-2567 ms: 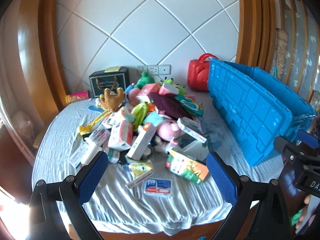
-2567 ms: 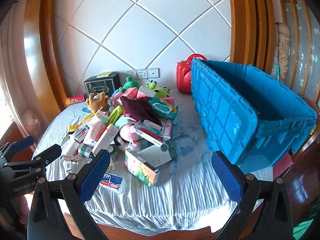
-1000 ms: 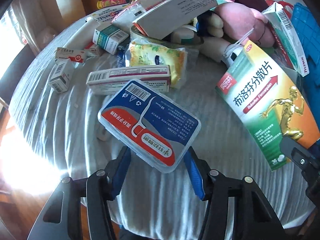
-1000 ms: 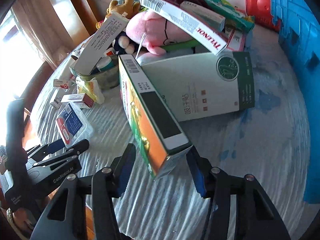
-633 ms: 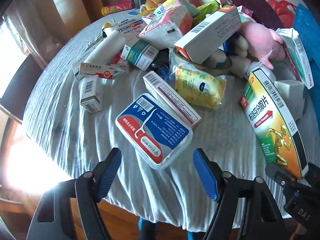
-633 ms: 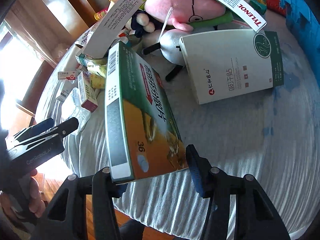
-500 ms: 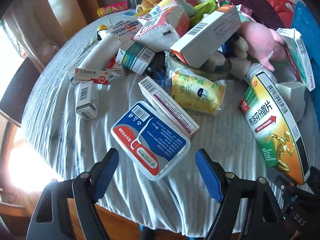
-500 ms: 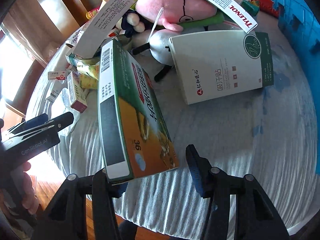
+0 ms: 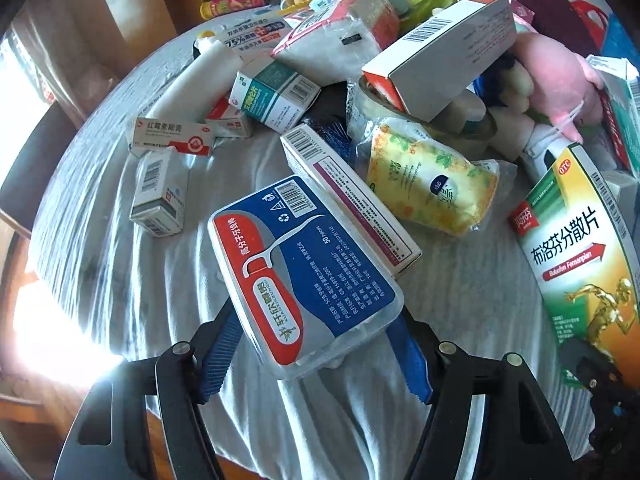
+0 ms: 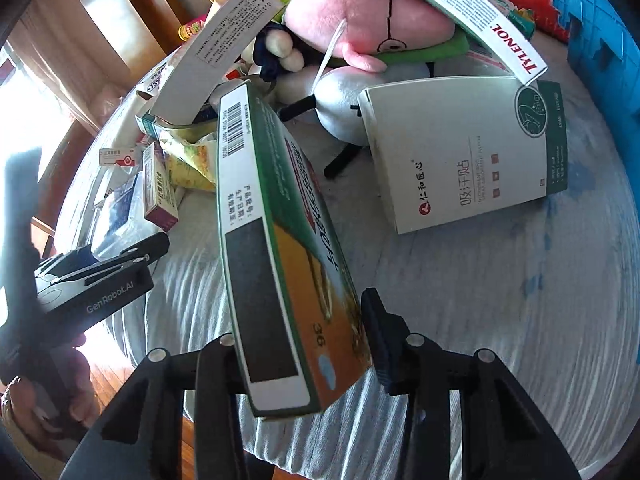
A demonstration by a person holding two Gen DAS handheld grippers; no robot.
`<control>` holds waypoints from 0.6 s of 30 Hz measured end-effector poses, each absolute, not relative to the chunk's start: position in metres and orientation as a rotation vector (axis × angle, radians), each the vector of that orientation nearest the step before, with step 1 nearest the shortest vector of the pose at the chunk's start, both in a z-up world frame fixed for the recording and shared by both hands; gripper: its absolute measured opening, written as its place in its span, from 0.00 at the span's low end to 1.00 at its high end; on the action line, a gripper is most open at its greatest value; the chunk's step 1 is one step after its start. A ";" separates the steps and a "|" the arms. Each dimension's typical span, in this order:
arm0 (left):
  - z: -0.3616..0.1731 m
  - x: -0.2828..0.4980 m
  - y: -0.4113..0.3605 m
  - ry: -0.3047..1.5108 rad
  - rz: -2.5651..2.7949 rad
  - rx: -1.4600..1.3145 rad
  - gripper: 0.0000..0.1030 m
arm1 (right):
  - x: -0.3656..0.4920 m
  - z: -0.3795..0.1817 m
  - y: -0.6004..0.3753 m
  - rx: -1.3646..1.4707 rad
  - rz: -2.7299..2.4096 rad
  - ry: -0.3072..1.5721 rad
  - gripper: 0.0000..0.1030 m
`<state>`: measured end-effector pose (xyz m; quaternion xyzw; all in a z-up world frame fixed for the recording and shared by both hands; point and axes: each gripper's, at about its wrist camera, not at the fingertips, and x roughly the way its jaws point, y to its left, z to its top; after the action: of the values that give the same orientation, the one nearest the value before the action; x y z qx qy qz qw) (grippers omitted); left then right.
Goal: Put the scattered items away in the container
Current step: 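Grasp the green-and-orange medicine box with the right tool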
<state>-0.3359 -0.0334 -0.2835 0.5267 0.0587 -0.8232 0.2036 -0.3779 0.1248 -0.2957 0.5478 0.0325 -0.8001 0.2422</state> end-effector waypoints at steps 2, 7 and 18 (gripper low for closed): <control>-0.277 -0.336 -0.030 0.140 -2.313 1.454 0.67 | -0.381 -0.298 0.120 1.497 -2.185 0.099 0.39; -0.275 -0.342 -0.027 0.134 -2.306 1.462 0.67 | -0.391 -0.294 0.113 1.465 -2.219 0.145 0.40; -0.245 -0.334 -0.014 0.106 -2.342 1.420 0.65 | -0.387 -0.285 0.101 1.414 -2.244 0.243 0.20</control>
<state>-0.3341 -0.0145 -0.2447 0.5079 0.0380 -0.8373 0.1990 -0.3873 0.1011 -0.2846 0.5158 0.0885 -0.8186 0.2366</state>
